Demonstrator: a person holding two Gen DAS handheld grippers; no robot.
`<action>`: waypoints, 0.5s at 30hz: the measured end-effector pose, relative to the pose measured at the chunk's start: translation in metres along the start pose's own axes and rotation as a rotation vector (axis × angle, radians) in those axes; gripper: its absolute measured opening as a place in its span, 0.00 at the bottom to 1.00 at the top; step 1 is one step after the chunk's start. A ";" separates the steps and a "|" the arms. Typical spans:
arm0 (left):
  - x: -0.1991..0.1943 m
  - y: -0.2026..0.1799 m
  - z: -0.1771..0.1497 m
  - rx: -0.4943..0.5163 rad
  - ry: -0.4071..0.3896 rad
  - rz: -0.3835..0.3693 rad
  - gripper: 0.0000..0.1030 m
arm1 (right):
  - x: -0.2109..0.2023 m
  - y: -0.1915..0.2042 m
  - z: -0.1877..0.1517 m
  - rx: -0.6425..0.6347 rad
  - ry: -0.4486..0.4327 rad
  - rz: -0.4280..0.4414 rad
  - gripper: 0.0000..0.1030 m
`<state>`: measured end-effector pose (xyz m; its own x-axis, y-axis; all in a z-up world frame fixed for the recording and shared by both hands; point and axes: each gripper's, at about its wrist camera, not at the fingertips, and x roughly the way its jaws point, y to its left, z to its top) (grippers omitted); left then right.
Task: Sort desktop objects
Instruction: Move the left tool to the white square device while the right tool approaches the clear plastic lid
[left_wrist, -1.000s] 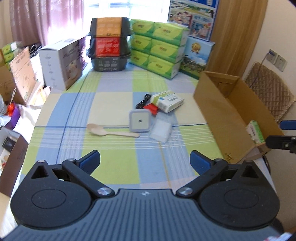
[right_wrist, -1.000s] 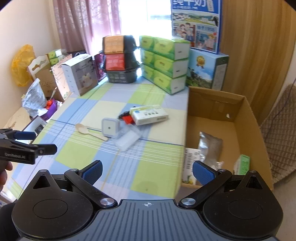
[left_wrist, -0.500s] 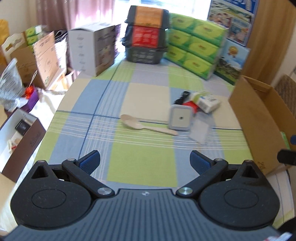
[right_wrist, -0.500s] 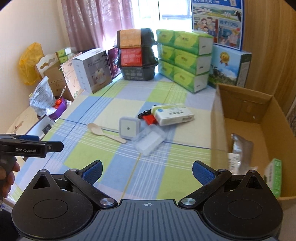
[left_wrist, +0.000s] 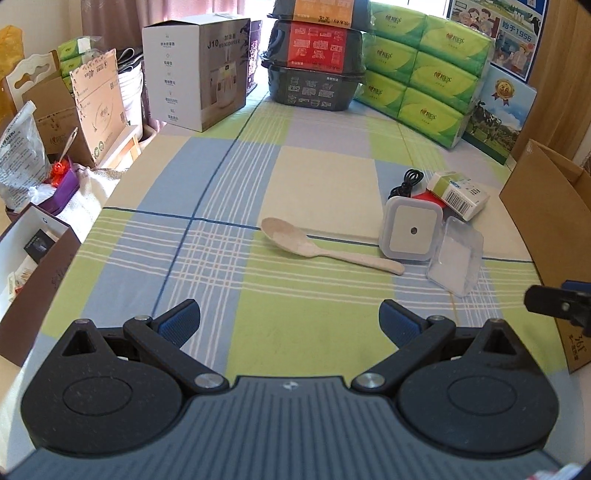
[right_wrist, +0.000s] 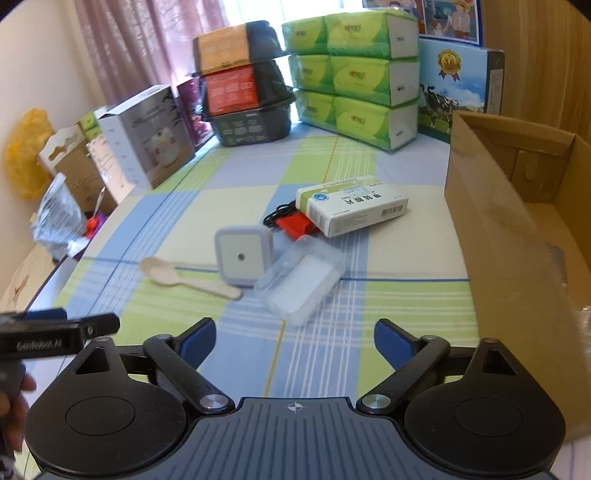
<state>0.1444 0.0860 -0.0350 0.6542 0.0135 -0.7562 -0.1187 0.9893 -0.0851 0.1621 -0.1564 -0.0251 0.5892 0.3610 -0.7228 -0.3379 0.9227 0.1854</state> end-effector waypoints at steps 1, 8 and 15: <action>0.004 -0.001 0.001 -0.002 0.002 -0.005 0.98 | 0.006 0.000 0.001 0.006 -0.001 -0.003 0.81; 0.034 -0.001 0.017 -0.019 -0.011 -0.013 0.98 | 0.047 0.000 0.008 0.051 0.026 0.012 0.75; 0.047 0.002 0.031 -0.022 -0.034 0.003 0.98 | 0.074 0.003 0.018 0.038 0.018 -0.002 0.75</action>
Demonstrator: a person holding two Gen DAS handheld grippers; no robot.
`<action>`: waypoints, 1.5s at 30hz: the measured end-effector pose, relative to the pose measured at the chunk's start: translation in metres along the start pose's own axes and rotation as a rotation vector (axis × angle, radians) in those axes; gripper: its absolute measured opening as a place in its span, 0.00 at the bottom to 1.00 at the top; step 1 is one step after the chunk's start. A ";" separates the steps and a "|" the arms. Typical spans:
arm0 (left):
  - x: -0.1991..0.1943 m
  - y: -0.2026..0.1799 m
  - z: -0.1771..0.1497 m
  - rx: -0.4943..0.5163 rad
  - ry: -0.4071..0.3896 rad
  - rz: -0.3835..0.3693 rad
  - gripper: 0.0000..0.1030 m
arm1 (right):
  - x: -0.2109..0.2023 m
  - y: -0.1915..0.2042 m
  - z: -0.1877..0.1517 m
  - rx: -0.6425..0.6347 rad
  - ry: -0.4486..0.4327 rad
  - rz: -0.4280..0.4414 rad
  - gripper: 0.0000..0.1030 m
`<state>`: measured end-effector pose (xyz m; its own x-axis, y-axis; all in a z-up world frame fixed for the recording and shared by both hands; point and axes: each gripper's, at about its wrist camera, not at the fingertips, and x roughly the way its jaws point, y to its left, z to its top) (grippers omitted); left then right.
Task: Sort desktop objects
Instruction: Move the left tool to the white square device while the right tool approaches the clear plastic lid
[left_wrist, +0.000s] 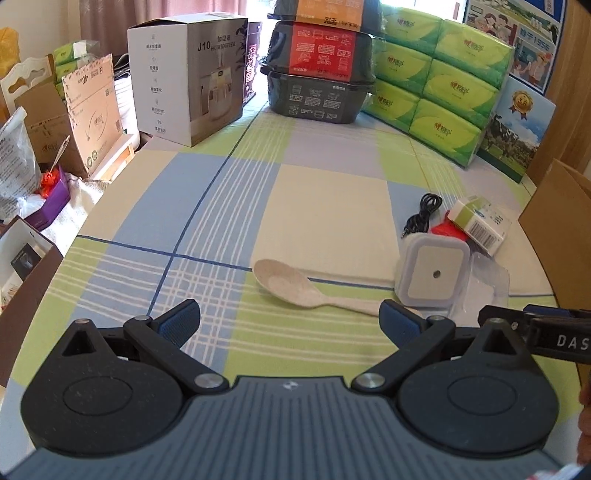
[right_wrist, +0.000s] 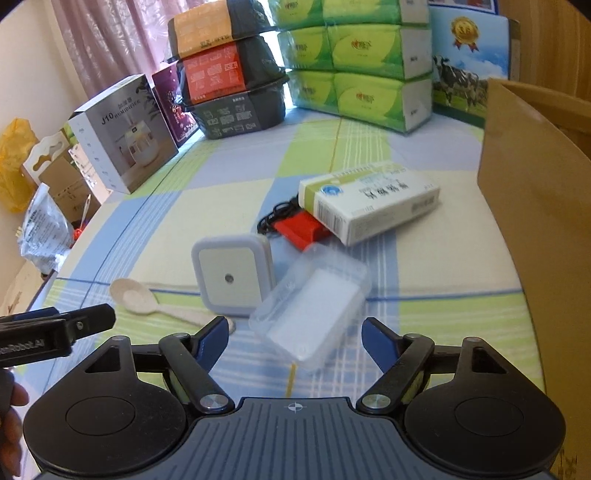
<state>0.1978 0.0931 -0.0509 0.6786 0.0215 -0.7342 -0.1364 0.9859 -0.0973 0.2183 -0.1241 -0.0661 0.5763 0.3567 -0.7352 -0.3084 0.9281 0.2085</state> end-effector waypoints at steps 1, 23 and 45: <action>0.001 0.001 0.001 -0.012 0.001 -0.002 0.98 | 0.003 0.001 0.001 -0.001 -0.001 -0.005 0.75; 0.022 -0.014 0.002 -0.005 0.043 -0.062 0.98 | 0.032 -0.011 0.009 -0.017 0.082 -0.088 0.66; 0.044 -0.066 0.009 0.057 0.014 -0.120 0.98 | 0.027 -0.044 0.004 -0.078 0.080 -0.095 0.67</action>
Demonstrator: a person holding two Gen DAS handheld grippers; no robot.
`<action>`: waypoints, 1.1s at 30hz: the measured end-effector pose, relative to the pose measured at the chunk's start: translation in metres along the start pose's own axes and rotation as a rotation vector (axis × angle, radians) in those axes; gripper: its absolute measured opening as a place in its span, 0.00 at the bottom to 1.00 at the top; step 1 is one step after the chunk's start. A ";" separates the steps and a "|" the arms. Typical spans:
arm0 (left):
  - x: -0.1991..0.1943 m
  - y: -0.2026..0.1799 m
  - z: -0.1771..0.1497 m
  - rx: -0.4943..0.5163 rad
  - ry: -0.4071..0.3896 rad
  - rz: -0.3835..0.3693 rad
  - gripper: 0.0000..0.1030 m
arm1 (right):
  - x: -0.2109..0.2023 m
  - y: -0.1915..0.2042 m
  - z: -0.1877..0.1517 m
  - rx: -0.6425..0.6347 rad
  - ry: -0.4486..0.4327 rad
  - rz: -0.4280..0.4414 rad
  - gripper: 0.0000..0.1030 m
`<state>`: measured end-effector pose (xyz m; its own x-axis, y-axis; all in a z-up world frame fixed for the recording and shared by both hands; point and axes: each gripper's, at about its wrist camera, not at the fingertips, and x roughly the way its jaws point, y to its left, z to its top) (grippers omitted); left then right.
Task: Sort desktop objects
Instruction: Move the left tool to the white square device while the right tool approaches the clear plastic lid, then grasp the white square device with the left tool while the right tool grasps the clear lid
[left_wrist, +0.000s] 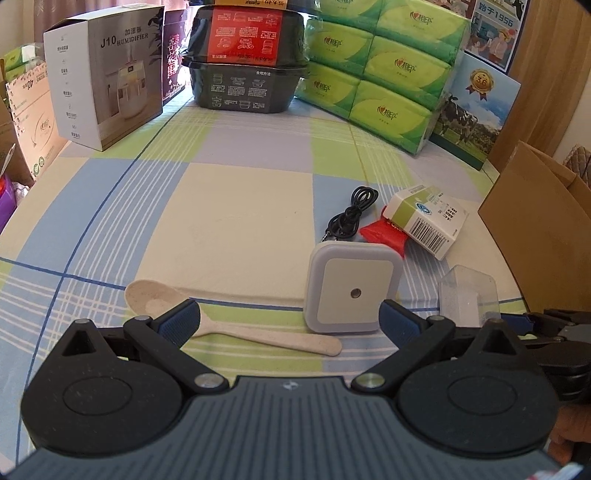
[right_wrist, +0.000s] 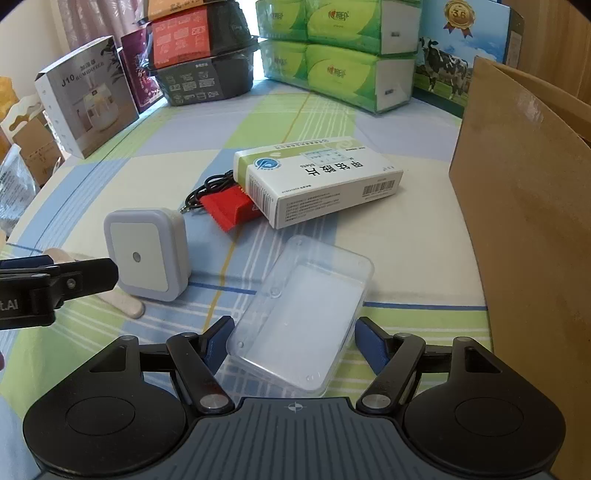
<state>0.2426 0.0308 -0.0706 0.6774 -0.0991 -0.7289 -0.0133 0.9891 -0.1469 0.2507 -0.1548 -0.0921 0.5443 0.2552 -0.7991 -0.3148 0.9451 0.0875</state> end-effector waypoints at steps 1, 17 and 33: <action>0.001 -0.001 0.000 -0.002 -0.002 -0.002 0.98 | 0.000 0.000 0.000 -0.001 0.001 0.000 0.67; 0.025 -0.019 0.005 0.008 -0.013 -0.044 0.90 | -0.005 -0.005 0.006 -0.015 -0.009 -0.024 0.55; 0.041 -0.036 0.002 0.079 -0.002 -0.050 0.60 | -0.001 -0.004 0.006 -0.028 -0.004 -0.037 0.54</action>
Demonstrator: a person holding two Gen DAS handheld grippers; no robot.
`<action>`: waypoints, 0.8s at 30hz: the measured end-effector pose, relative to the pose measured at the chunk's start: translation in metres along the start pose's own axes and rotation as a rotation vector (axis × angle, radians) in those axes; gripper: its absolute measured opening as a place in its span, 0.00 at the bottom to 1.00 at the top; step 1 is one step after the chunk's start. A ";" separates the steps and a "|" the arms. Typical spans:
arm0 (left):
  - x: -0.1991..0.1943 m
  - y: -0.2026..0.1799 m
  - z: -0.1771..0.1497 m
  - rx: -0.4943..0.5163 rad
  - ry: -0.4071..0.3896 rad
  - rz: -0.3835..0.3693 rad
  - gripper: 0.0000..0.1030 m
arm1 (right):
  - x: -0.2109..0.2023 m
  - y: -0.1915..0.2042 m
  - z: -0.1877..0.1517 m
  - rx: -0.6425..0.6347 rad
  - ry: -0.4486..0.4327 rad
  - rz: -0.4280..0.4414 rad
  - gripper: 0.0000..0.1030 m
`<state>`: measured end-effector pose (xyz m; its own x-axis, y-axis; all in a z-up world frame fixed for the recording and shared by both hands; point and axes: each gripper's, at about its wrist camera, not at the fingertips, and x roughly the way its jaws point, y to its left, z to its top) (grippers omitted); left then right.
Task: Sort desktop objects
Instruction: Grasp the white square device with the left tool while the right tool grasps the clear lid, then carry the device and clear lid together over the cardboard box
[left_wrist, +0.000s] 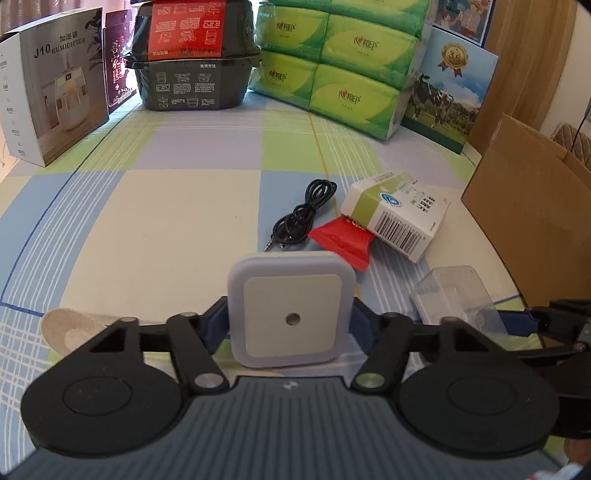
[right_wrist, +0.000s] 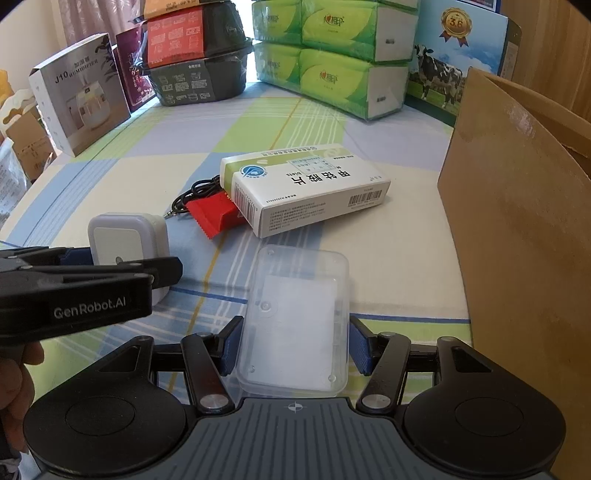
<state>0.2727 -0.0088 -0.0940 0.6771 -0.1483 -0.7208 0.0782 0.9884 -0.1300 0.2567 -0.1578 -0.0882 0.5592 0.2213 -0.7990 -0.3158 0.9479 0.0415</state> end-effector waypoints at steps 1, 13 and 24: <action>-0.001 0.000 0.000 0.000 0.000 0.002 0.60 | 0.000 0.000 0.000 0.002 0.000 0.001 0.54; -0.024 0.008 0.009 -0.024 -0.009 0.012 0.60 | -0.016 0.004 0.004 -0.008 -0.067 -0.009 0.53; -0.062 0.011 -0.003 -0.016 0.015 0.019 0.60 | -0.054 0.017 -0.013 -0.042 -0.100 -0.003 0.53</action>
<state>0.2296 0.0114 -0.0527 0.6675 -0.1302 -0.7331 0.0539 0.9905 -0.1268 0.2113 -0.1566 -0.0524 0.6332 0.2423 -0.7351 -0.3447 0.9386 0.0124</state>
